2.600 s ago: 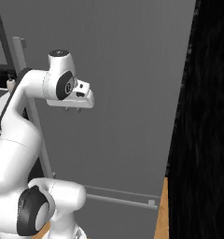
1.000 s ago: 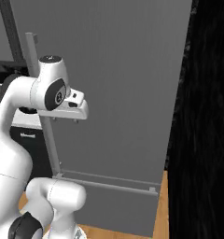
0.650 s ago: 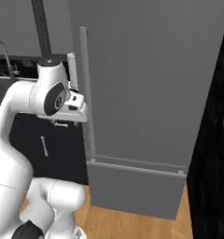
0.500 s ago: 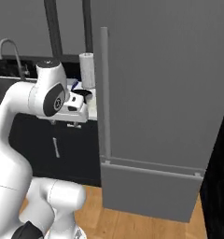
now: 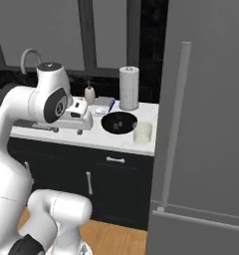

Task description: Grab a lemon wedge from the fridge and one ice cube from the ice bowl, and put them in the glass of lemonade.

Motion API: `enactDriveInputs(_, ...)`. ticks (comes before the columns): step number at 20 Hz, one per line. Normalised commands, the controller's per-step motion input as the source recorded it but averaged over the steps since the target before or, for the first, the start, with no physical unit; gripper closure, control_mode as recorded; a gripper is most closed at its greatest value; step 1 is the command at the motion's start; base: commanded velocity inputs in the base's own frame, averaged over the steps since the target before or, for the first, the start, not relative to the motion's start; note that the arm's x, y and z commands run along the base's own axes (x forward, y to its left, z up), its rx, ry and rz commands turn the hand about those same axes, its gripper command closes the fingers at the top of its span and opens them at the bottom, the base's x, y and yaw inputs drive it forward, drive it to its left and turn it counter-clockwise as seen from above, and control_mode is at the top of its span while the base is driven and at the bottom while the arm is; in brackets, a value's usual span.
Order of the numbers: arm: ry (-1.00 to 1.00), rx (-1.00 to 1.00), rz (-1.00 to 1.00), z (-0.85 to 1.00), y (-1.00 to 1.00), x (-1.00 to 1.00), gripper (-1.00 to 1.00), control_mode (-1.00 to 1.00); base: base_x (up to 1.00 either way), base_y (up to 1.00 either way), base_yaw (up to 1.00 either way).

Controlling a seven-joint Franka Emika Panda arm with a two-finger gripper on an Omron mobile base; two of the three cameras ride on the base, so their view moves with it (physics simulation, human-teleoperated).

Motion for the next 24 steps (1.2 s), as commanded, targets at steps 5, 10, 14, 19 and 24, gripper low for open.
enactDriveInputs(5,0.0,0.0,0.0,0.0,0.0,0.0,-1.0,1.0,0.98,0.12,-0.24)
enactDriveInputs(10,0.0,0.0,0.0,0.0,0.0,0.0,-1.0,1.0,0.97,0.03,-0.4)
enactDriveInputs(14,0.0,0.0,0.0,0.0,0.0,0.0,-1.0,1.0,1.0,0.17,-0.28)
enactDriveInputs(19,0.0,0.0,0.0,0.0,0.0,0.0,-1.0,1.0,0.57,0.14,-0.2)
enactDriveInputs(24,0.21,0.0,-0.16,-0.95,0.19,0.12,-1.0,-1.0,0.0,0.0,0.0)
